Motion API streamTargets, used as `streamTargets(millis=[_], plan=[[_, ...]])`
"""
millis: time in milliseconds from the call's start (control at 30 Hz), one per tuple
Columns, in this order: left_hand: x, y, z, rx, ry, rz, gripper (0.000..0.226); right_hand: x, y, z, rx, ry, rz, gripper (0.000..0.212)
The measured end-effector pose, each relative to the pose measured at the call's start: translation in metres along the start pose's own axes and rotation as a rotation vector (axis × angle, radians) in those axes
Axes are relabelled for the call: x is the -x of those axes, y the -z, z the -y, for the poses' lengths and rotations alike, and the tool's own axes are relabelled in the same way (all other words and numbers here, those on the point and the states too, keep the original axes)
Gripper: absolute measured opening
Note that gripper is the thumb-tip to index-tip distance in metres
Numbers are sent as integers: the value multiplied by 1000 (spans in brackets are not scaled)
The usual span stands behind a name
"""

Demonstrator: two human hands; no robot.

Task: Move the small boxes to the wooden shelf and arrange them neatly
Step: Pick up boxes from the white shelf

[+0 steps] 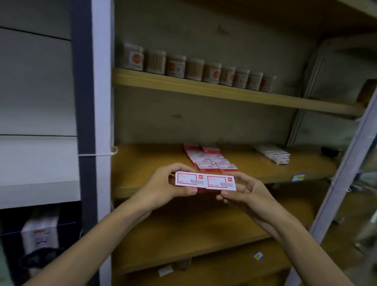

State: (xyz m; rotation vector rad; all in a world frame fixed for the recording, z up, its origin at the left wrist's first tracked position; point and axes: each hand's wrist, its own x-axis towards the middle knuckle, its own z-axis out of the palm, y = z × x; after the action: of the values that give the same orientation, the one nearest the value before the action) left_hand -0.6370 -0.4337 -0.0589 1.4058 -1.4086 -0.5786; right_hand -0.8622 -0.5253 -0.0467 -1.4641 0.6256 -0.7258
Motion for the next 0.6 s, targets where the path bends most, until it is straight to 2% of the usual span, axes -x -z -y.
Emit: streamTargets(millis=[267, 400, 500, 600], plan=[[-87, -41, 25, -96, 49, -73, 40, -70, 73, 3, 30, -21, 60, 53], [-126, -41, 36, -231, 29, -201, 33, -107, 93, 8, 23, -1, 47, 50], [-161, -38, 46, -378, 116, -291, 28, -140, 103, 8, 69, 27, -4, 49], [-196, -35, 61, -402, 251, -364, 27, -170, 110, 5, 206, 58, -27, 45]])
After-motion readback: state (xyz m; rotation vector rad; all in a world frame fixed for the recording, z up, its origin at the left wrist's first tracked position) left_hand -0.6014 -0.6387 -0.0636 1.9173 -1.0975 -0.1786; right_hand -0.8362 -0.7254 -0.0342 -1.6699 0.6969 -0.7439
